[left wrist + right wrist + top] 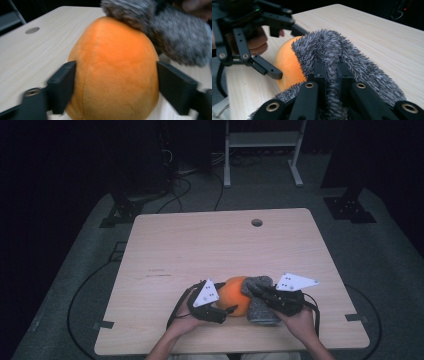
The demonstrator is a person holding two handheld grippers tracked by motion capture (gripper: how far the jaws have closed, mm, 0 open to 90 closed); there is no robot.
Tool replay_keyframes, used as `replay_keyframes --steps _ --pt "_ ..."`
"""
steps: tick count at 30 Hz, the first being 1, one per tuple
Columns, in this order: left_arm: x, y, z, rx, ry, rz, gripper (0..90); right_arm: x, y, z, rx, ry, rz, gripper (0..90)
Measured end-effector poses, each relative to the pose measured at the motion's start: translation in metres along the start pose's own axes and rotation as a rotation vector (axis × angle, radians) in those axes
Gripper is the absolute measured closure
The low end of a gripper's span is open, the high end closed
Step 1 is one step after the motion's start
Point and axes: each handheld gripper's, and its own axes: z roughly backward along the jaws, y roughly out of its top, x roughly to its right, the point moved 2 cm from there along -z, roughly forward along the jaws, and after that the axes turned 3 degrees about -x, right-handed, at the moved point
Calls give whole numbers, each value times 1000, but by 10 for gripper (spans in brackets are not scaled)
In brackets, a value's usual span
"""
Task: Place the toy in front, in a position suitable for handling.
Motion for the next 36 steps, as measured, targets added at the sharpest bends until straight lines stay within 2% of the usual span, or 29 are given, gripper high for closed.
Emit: replay_keyframes --steps 1,2,3,5,7,10,12,14,15,17,19,22,24,26,28,29,31,33,34,36 --pt "-2 0 -1 2 2 28 115 -2 1 0 -1 3 11 810" --pt "-3 0 -1 -1 3 37 101 -4 2 0 0 4 22 809" --pt "-3 -1 -1 -8 4 28 104 -6 2 0 -1 6 28 809" --pt "-1 -3 1 -3 25 -10 227 -7 1 -1 -4 2 38 810" --pt "-1 -4 1 -10 26 -2 276 0 0 0 -8 2 16 809" --pt "-3 -5 2 -7 18 0 288 15 -7 2 -30 -53 -29 810" --pt "-3 -5 3 -10 14 -18 289 25 -12 4 -45 -70 -73 810" --pt "-1 -6 4 -13 14 -43 289 29 -12 7 -35 -89 -86 810" --pt "0 -7 4 -15 11 -54 289 29 -11 9 -16 -75 -104 809" --pt "1 -7 4 -16 8 -73 289 29 -9 10 7 -63 -108 809" --pt "1 -7 4 -18 8 -74 288 30 -10 8 -6 -61 -113 809" --pt "1 -7 4 -16 7 -72 287 37 -19 3 -55 -70 -149 809" --pt "2 -8 4 -16 7 -73 285 41 -20 4 -52 -64 -177 809" --pt "3 -8 5 -17 3 -80 283 37 -15 9 -22 -68 -159 809" --pt "4 -8 3 -13 -2 -87 282 31 -9 11 12 -37 -148 809" --pt "4 -7 3 -14 -3 -91 281 29 -7 11 12 -33 -132 809" --pt "4 -7 4 -13 -12 -86 272 28 -9 6 -19 -43 -117 809" --pt "4 -6 4 -6 -40 -76 233 33 -15 3 -27 -32 -154 810" --pt "2 -5 4 -4 -48 -64 203 35 -17 2 -27 -29 -163 810" --pt "-2 -4 6 14 -68 -8 149 34 -18 3 -31 -33 -163 809"
